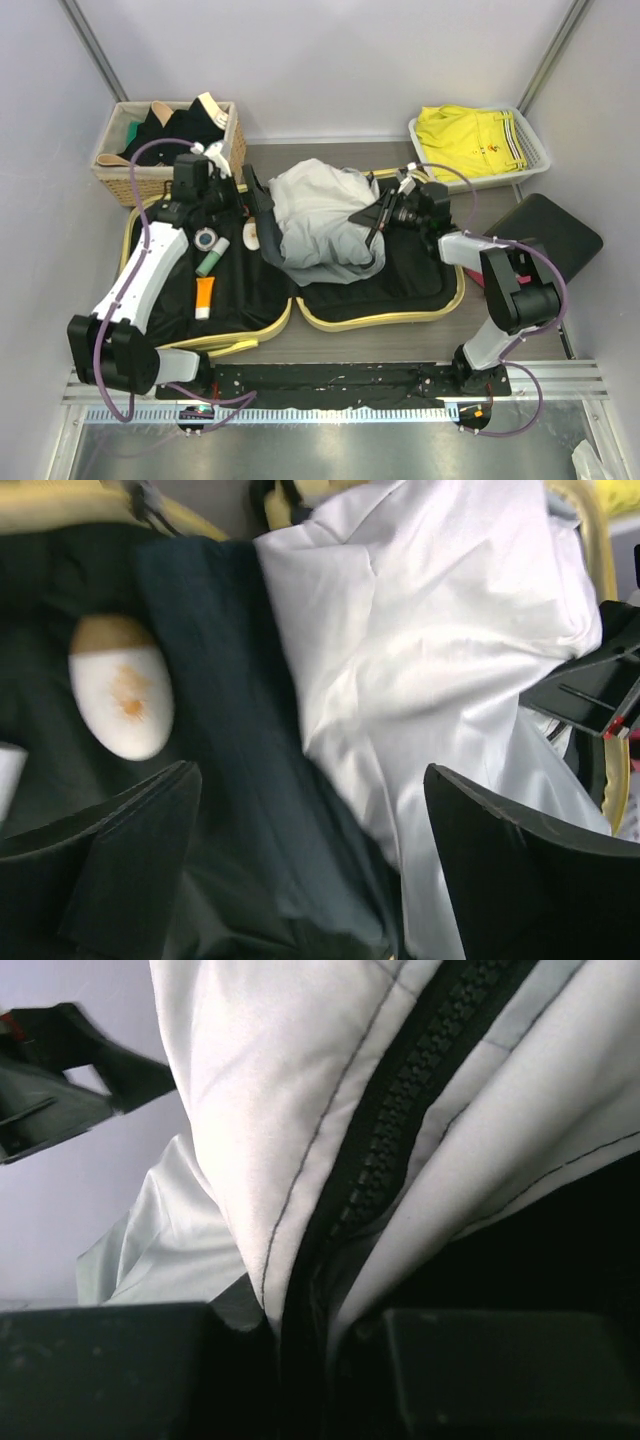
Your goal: Open, take out, and arrange the luggage
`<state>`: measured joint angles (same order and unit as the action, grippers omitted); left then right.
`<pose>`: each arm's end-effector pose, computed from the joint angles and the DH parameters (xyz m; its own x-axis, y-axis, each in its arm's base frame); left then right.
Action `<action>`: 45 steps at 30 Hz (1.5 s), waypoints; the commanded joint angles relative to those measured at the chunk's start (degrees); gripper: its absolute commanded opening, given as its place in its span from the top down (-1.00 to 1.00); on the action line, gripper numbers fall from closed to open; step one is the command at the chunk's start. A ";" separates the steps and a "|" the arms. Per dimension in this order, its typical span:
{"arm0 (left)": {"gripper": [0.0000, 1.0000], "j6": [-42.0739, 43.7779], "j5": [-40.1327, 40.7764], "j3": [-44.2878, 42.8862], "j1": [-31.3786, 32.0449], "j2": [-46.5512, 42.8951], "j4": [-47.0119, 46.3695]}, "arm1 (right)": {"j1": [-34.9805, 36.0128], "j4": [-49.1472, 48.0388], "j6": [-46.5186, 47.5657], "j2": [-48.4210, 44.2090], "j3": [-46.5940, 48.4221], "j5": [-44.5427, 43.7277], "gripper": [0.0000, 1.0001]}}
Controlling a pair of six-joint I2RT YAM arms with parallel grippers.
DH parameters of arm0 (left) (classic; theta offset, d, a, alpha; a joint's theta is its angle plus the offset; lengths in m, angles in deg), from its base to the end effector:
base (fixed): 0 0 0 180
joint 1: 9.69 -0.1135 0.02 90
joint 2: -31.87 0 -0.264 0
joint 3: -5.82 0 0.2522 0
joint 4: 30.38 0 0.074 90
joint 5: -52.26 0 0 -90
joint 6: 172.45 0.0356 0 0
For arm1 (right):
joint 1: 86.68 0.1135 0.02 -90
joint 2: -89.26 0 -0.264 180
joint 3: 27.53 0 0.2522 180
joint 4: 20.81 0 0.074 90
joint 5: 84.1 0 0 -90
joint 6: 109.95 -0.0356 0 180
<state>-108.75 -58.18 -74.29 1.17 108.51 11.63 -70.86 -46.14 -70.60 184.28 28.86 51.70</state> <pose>0.2871 -0.0677 0.3187 -0.7456 -0.2797 -0.6048 0.1277 0.8309 -0.5416 0.3166 0.1162 0.1963 -0.8064 0.3318 -0.4895 -0.3750 0.3532 0.8571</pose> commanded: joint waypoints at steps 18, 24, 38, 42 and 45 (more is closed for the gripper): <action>-0.99 5.65 4.54 -10.91 -7.07 0.70 1.19 | -22.31 32.15 19.45 2.35 37.43 -11.61 0.98; -0.99 7.23 5.50 -9.68 -7.95 1.14 1.02 | -25.65 32.15 21.64 7.54 45.51 -16.62 0.98; -0.99 8.55 6.65 -5.99 -8.74 2.64 -0.39 | -28.91 10.01 11.19 14.14 54.84 -19.86 0.98; -0.99 8.46 6.21 -5.55 -8.83 3.07 -0.56 | -29.17 5.27 10.40 14.93 55.89 -27.14 0.98; -0.99 8.37 5.68 -5.28 -8.74 3.16 -0.74 | -30.31 0.36 7.33 15.63 55.63 -30.58 0.98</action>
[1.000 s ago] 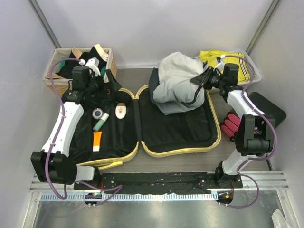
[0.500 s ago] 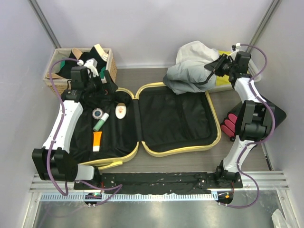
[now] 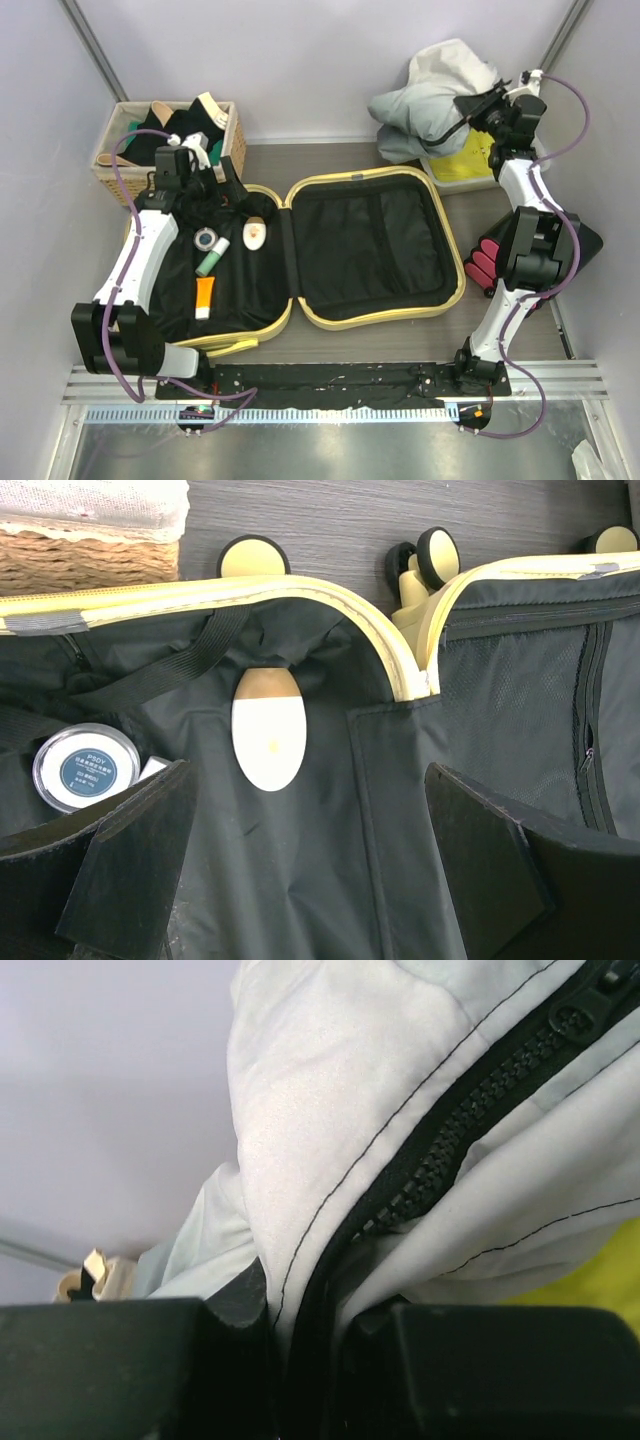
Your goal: Open, take out, and arrange the luggage
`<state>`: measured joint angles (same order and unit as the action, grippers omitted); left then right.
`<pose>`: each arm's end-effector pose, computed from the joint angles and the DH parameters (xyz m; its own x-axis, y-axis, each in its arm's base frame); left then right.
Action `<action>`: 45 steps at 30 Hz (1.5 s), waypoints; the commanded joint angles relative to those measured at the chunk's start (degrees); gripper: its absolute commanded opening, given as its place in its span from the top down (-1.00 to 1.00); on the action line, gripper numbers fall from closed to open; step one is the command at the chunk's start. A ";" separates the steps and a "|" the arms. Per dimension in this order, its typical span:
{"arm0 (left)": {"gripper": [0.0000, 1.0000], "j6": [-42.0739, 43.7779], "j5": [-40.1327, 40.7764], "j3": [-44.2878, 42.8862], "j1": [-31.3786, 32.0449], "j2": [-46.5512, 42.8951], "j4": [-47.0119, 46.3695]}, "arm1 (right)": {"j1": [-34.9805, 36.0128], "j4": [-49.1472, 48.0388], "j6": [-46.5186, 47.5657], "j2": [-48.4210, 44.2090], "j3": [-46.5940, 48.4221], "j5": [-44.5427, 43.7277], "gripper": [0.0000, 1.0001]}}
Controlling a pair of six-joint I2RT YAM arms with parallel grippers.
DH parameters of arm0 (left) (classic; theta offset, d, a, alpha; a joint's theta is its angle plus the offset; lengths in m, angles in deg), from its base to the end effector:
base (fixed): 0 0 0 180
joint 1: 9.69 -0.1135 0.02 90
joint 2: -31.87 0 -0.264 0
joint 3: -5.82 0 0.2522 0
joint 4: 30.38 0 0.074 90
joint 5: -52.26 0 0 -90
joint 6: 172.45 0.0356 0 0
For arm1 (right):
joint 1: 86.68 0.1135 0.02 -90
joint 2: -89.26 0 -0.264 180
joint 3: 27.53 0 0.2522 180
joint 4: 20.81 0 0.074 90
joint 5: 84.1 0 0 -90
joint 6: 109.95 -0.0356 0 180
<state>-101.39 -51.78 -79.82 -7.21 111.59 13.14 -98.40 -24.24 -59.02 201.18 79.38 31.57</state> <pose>0.3091 -0.0220 0.3331 -0.6525 -0.2869 -0.7014 0.0235 0.9174 -0.3972 0.4690 -0.0816 0.3335 -0.1728 0.6160 -0.7686 -0.1700 0.7499 0.6393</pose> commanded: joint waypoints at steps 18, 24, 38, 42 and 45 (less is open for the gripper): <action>-0.99 -1.28 -4.50 1.74 -0.37 -0.71 -4.18 | -4.10 -28.52 -5.23 -8.11 -22.53 -31.02 0.98; -0.99 -2.15 -5.82 1.83 -0.37 -1.15 -4.71 | -1.82 -22.46 -1.81 -11.28 -27.58 -40.85 0.98; -0.99 -2.42 -5.82 1.91 -0.37 -2.91 -4.18 | 0.39 2.40 10.06 -20.68 -19.58 -47.12 -0.70; -0.99 -2.42 -5.73 1.74 -0.37 -3.08 -4.18 | 0.21 1.46 16.73 -24.55 -19.32 -41.95 -0.70; -0.99 -2.42 -5.91 1.83 -0.37 -3.17 -4.18 | 0.13 9.52 19.73 -20.18 -10.31 -33.17 -0.69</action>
<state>-103.46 -56.85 -77.74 -7.21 110.59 10.69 -97.97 -19.45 -46.80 180.00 57.63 -10.35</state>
